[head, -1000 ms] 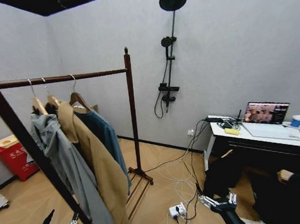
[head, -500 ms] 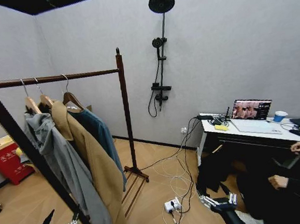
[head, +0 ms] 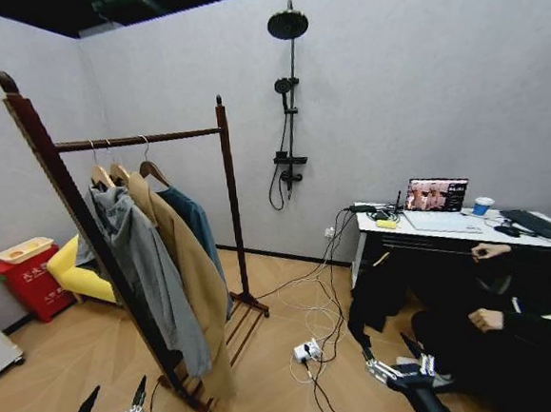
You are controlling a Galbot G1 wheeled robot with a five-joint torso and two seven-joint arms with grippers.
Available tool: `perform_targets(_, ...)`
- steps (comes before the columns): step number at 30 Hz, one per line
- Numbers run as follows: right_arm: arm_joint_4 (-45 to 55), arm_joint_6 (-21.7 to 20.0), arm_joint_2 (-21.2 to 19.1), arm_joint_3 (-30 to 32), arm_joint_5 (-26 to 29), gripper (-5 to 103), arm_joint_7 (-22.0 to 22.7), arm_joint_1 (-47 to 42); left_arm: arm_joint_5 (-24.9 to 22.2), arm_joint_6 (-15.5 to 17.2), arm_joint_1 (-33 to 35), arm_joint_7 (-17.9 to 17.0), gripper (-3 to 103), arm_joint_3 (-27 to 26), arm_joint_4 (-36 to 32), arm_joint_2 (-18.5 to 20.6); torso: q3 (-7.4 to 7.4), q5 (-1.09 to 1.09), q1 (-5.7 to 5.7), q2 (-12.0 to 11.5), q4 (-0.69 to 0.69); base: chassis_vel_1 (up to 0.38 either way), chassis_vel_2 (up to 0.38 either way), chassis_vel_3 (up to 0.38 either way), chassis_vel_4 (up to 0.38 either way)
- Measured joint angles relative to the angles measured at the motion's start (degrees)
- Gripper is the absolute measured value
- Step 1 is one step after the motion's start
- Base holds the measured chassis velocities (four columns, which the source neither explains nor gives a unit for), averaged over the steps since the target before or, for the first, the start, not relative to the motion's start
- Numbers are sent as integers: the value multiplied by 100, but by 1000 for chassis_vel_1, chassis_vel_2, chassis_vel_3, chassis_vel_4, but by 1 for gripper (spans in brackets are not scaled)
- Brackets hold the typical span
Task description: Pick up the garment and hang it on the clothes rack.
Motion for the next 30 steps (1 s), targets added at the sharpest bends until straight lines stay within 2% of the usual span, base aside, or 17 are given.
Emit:
perform_targets(11,1,0,0,0,0,100,-1,3,0,0,0,0,100,0,0,0,2,0,8,-5,2,-79,-22,6,-78)
perform_targets(30,1,0,0,0,0,100,-1,1,0,0,0,0,100,0,0,0,1,1,5,-2,1,-91,-114,-113,-103)
